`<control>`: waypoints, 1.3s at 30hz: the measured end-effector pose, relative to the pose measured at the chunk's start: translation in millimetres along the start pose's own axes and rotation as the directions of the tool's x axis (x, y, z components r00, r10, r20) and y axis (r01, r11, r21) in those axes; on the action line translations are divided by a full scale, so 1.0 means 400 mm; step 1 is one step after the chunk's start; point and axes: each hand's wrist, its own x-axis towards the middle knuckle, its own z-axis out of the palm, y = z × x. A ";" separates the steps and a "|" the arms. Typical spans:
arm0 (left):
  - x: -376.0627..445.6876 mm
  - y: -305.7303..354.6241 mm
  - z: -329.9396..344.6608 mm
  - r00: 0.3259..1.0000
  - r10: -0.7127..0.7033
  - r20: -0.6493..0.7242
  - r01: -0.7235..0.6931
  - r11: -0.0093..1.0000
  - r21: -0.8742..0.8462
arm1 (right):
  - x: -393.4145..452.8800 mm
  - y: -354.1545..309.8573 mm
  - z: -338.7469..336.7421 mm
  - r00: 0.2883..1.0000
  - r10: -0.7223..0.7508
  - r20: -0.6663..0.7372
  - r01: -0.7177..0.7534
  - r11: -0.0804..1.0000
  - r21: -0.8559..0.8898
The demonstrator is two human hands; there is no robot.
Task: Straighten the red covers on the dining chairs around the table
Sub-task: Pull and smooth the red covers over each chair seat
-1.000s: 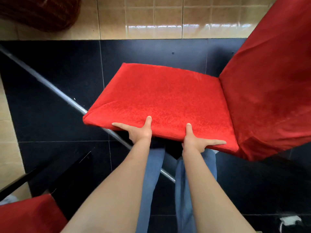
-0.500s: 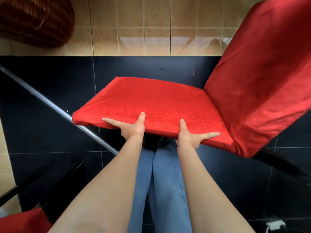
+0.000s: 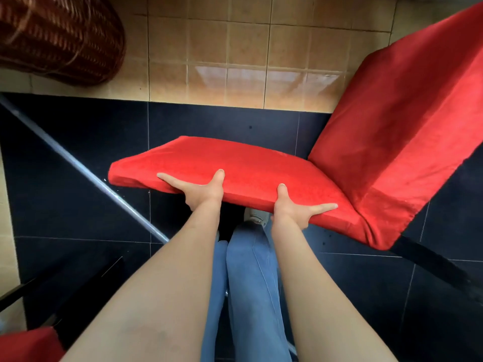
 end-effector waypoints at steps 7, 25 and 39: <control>-0.016 0.059 0.029 0.998 -0.048 -0.031 0.048 0.999 -0.003 | -0.009 -0.087 0.015 1.000 0.015 -0.011 -0.016 0.998 -0.057; -0.035 0.094 0.028 0.996 -0.067 -0.053 0.070 0.995 0.071 | -0.015 -0.091 -0.006 0.998 -0.055 0.039 0.057 0.996 -0.067; 0.059 0.039 -0.229 0.899 0.231 0.372 -0.256 0.967 0.017 | -0.128 -0.055 0.036 0.986 -0.167 -0.007 0.166 0.984 -0.062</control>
